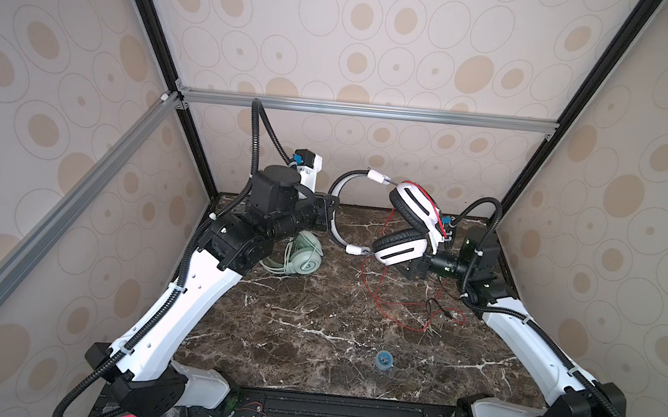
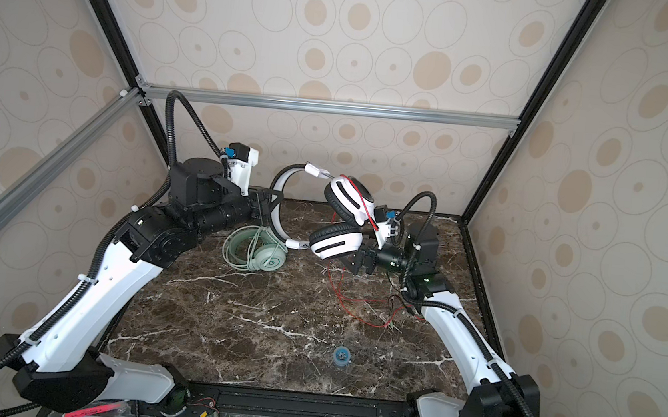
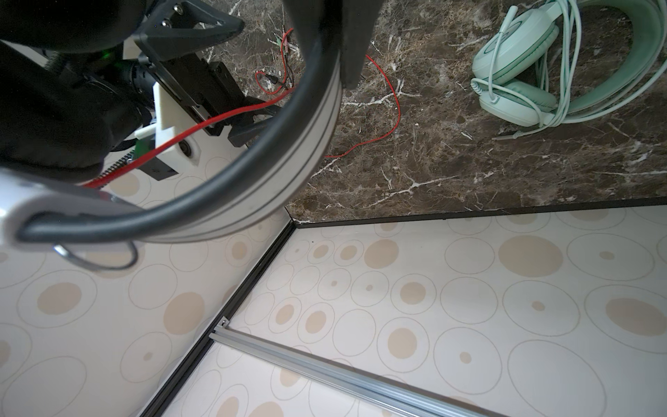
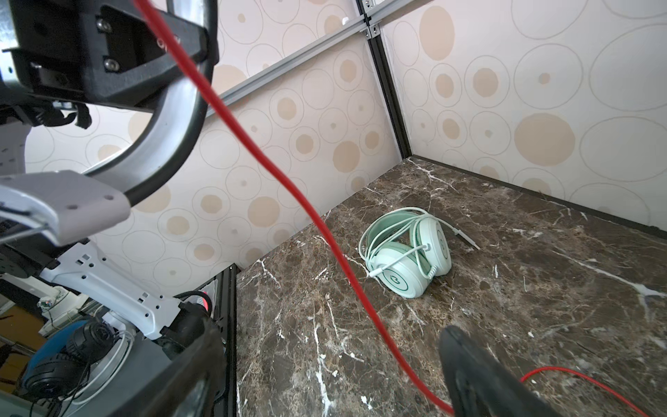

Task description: Wrap the headphones

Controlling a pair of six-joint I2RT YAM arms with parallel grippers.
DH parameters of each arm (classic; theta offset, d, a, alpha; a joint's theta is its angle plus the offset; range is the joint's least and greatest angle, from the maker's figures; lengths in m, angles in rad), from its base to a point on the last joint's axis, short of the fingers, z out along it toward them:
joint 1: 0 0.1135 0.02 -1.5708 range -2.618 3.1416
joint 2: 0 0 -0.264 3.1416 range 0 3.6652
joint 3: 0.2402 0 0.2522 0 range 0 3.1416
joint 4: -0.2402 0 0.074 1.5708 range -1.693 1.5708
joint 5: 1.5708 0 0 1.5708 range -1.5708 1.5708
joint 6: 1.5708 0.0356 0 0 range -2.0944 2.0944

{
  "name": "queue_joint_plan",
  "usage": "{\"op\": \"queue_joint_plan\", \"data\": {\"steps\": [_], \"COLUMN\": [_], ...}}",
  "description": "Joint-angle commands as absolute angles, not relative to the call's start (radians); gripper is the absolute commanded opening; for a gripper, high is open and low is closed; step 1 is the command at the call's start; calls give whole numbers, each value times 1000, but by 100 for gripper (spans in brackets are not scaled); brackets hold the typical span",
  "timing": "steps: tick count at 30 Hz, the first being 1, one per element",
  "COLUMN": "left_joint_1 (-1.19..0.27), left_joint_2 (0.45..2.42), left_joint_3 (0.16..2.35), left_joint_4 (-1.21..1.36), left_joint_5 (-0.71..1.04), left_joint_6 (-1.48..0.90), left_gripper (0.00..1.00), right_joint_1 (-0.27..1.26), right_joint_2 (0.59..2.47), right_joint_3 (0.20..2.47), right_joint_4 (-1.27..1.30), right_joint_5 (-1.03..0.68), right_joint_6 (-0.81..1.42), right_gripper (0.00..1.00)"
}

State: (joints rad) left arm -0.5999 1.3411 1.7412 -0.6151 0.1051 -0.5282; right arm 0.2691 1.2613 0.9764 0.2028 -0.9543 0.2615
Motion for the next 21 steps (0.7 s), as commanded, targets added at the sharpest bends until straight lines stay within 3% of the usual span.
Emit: {"op": "queue_joint_plan", "data": {"steps": [1,21], "left_joint_1": [-592,-591], "left_joint_2": [1313,1290], "left_joint_3": [1790,1675], "left_joint_4": [-523,-321], "left_joint_5": [127,163], "left_joint_6": [-595,-680], "left_gripper": [0,0], "right_joint_1": [275,361], "right_joint_2": [1295,1474], "right_joint_3": [1001,1012], "right_joint_4": [308,576], "right_joint_5": [-982,-991], "right_joint_6": [307,501], "right_gripper": [94,81]}}
